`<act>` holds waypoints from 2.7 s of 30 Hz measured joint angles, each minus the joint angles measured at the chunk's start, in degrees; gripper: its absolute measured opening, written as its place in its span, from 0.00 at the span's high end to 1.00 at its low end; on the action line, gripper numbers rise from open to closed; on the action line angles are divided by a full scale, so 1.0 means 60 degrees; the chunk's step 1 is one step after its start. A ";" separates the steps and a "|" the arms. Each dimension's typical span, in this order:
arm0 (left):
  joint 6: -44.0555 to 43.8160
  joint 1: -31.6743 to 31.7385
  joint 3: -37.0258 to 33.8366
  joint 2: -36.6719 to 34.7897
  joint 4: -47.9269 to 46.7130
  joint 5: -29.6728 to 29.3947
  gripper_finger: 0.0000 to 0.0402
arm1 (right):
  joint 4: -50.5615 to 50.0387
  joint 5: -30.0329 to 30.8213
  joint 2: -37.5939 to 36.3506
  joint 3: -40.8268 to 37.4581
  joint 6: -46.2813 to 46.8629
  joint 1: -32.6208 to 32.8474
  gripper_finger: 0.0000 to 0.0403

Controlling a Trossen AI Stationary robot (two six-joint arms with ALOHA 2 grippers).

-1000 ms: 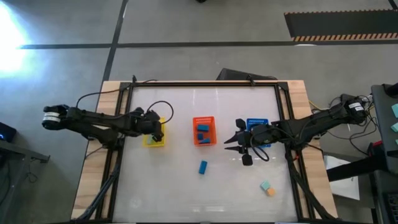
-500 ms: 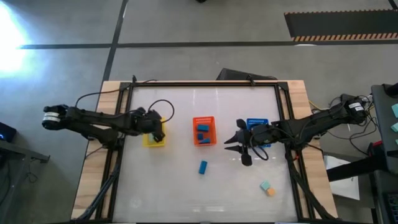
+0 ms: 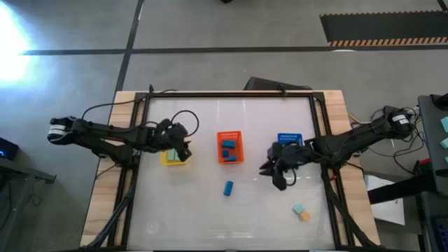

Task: Sort & place blocks by color
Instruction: Put the yellow block into the blue bin

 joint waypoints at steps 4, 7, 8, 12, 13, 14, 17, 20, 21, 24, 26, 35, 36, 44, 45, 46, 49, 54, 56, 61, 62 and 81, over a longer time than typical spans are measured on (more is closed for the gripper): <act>0.0739 -0.0020 0.0286 0.0000 0.0610 -0.0023 0.53 | -0.0776 -0.0330 0.0000 0.0004 0.1564 0.0276 0.77; 0.1851 -0.0020 0.0405 -0.0003 0.1799 -0.0029 0.53 | -0.1336 -0.0580 0.0000 0.0004 0.2973 0.0519 0.77; 0.2288 -0.0020 0.0413 -0.0027 0.2309 -0.0027 0.53 | -0.1474 -0.0748 0.0000 0.0004 0.3429 0.0608 0.77; 0.3821 -0.0020 0.0409 -0.0062 0.4279 -0.0029 0.53 | -0.1815 -0.1362 0.0000 0.0007 0.5254 0.1118 0.77; 0.4029 -0.0020 0.0402 -0.0062 0.4592 -0.0029 0.53 | -0.1813 -0.1506 0.0000 0.0007 0.5648 0.1293 0.77; 0.4188 -0.0020 0.0399 -0.0062 0.4869 -0.0029 0.53 | -0.1803 -0.1629 0.0001 0.0007 0.6072 0.1497 0.77; 0.4237 -0.0020 0.0387 -0.0034 0.5165 -0.0030 0.53 | -0.1779 -0.1799 0.0001 0.0011 0.7503 0.2162 0.77; 0.4229 -0.0020 0.0228 -0.0028 0.5123 -0.0029 0.53 | -0.1811 -0.1796 0.0000 0.0018 0.8895 0.2777 0.77; 0.4229 -0.0020 0.0174 -0.0021 0.5137 -0.0029 0.53 | -0.1844 -0.1790 0.0000 0.0018 0.9341 0.2964 0.77; 0.4226 -0.0020 0.0049 -0.0018 0.5117 -0.0029 0.53 | -0.1892 -0.1739 0.0031 0.0020 1.0464 0.3443 0.77; 0.4226 -0.0020 -0.0001 -0.0018 0.5123 -0.0029 0.53 | -0.1951 -0.1664 0.0170 0.0071 1.1083 0.3679 0.77; 0.4226 -0.0022 -0.0042 -0.0029 0.5124 -0.0025 0.53 | -0.2844 -0.0669 0.2062 0.1903 1.0241 0.3926 0.77; 0.4226 -0.0020 -0.0042 -0.0031 0.5125 -0.0023 0.53 | -0.3500 -0.0614 0.2274 0.2193 1.0230 0.3926 0.77; 0.4306 -0.0020 -0.0042 -0.0055 0.5119 -0.0015 0.53 | -0.9354 -0.1348 0.3953 0.4630 1.2395 0.4183 0.77; 0.4310 -0.0020 -0.0042 -0.0058 0.5125 -0.0015 0.53 | -0.9528 -0.1529 0.4115 0.4826 1.2484 0.4266 0.77; 0.4313 -0.0020 -0.0042 -0.0058 0.5122 -0.0015 0.53 | -0.9553 -0.1584 0.4263 0.4996 1.2539 0.4368 0.77; 0.4324 -0.0020 -0.0042 -0.0058 0.5121 -0.0013 0.53 | -0.9427 -0.1583 0.4624 0.5369 1.2869 0.4576 0.76; 0.4328 -0.0020 -0.0042 -0.0062 0.5118 -0.0011 0.53 | -0.9321 -0.1589 0.5115 0.5497 1.3349 0.4813 0.67; 0.4328 -0.0021 -0.0042 -0.0062 0.5119 -0.0012 0.53 | -0.9254 -0.1832 0.5255 0.5439 1.3415 0.4833 0.62; 0.4521 -0.0020 -0.0042 -0.0069 0.5121 -0.0015 0.53 | -0.9116 -0.2293 0.5586 0.5315 1.3307 0.4882 0.47; 0.4521 -0.0023 -0.0039 -0.0073 0.5121 -0.0015 0.53 | -0.9119 -0.2299 0.5637 0.5305 1.3296 0.4925 0.45; 0.4532 -0.0023 -0.0039 -0.0073 0.5128 -0.0015 0.53 | -0.7444 -0.2169 0.5628 0.4138 1.3823 0.5914 0.33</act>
